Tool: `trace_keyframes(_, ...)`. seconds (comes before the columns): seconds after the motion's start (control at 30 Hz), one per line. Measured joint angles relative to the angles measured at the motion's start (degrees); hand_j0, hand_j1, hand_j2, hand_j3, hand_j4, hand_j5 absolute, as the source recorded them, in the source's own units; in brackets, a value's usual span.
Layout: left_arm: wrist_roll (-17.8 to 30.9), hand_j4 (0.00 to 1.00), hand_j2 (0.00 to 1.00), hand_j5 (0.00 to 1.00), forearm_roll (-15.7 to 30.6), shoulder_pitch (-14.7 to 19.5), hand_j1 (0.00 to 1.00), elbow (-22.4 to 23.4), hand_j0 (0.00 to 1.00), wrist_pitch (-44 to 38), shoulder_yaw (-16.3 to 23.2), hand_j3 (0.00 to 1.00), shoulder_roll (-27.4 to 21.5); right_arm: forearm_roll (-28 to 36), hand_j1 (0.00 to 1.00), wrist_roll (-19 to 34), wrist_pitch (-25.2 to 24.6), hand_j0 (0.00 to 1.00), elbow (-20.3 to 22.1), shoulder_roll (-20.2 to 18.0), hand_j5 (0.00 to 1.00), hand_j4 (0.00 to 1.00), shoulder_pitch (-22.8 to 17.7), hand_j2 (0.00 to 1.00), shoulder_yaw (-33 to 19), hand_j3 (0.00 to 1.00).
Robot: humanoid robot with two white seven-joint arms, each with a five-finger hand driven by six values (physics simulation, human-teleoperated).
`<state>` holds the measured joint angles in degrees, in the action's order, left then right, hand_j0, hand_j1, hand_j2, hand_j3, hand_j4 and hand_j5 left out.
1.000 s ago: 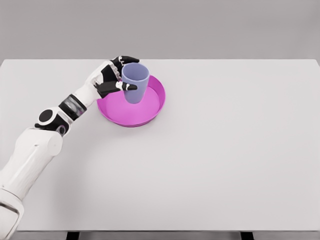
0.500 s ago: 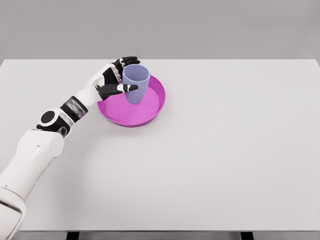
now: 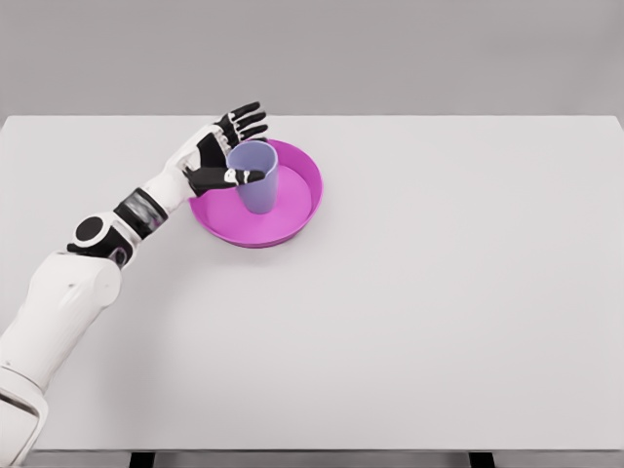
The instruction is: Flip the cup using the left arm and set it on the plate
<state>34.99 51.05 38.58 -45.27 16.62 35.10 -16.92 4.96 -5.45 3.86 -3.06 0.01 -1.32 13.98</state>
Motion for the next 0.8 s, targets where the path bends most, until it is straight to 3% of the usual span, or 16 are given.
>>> trace_keyframes(0.37, 0.0, 1.0, 1.0, 1.0, 0.1, -0.4, 1.0, -0.2, 1.0, 0.2, -0.2, 1.0, -0.3, 0.0, 1.0, 0.0, 0.0, 1.0, 0.0, 0.0, 1.0, 1.0, 0.0, 1.0, 0.0, 1.0)
trace_keyframes(0.57, 0.0, 1.0, 1.0, 1.0, 0.4, -0.4, 1.0, -2.2, 1.0, 0.5, -0.6, 1.0, -3.3, 0.0, 1.0, 0.0, 0.0, 1.0, 0.0, 0.0, 1.0, 1.0, 0.0, 1.0, 0.0, 1.0)
trace_keyframes(0.8, 0.0, 1.0, 1.0, 1.0, 3.0, -0.8, 1.0, -10.5, 1.0, 0.5, -0.4, 1.0, -11.8, 0.0, 1.0, 0.0, 0.0, 1.0, 0.0, 0.0, 1.0, 1.0, 0.0, 1.0, 0.0, 1.0)
